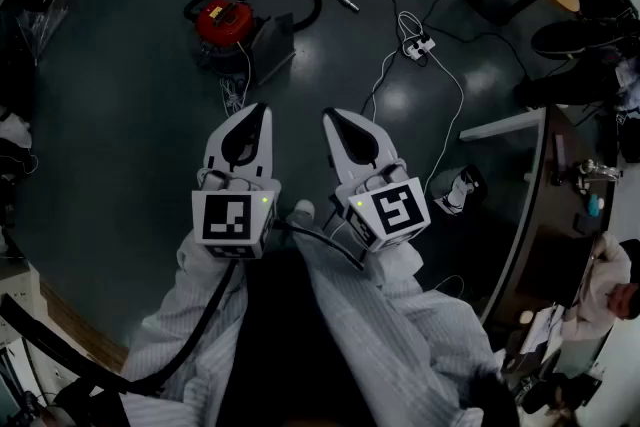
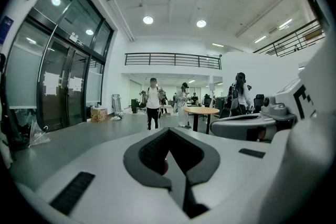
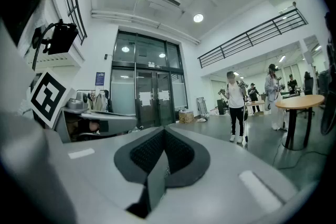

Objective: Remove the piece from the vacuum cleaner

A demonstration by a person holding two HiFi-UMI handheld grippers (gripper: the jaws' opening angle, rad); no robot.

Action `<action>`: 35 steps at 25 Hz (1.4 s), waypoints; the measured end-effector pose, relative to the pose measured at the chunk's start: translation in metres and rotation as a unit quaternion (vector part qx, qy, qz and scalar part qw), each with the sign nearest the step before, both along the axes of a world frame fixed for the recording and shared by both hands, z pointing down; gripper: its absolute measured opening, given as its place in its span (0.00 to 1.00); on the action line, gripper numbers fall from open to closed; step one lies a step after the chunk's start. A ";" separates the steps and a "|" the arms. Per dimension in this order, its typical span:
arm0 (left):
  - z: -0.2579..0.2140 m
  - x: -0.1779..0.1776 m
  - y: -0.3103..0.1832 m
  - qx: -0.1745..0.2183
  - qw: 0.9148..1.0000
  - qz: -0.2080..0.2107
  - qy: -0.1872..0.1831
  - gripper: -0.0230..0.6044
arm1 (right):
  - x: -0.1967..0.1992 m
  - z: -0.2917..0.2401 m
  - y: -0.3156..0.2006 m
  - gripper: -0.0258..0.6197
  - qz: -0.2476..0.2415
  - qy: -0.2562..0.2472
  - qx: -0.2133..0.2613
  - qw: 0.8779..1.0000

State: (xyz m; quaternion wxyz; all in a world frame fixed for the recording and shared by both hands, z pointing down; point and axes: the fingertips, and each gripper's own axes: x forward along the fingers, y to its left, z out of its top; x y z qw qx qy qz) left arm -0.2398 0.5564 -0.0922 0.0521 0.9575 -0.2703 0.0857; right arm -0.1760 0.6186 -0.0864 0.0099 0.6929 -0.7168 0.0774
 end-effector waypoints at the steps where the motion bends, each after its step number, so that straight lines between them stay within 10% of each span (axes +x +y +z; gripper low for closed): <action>1: -0.001 0.002 0.000 0.001 1.000 0.001 -0.001 0.04 | 0.002 0.000 0.000 0.04 0.002 -0.003 0.002 1.000; 22: 0.025 0.054 -0.021 0.009 0.999 0.010 -0.031 0.04 | 0.042 0.032 -0.030 0.04 -0.012 -0.047 -0.005 0.999; 28: 0.046 0.116 -0.100 0.055 0.992 0.073 -0.083 0.04 | 0.094 0.061 -0.112 0.04 -0.002 -0.066 -0.026 0.997; 35: 0.087 0.152 -0.257 -0.008 0.997 0.010 -0.072 0.04 | 0.163 0.086 -0.249 0.04 -0.009 -0.049 -0.062 0.997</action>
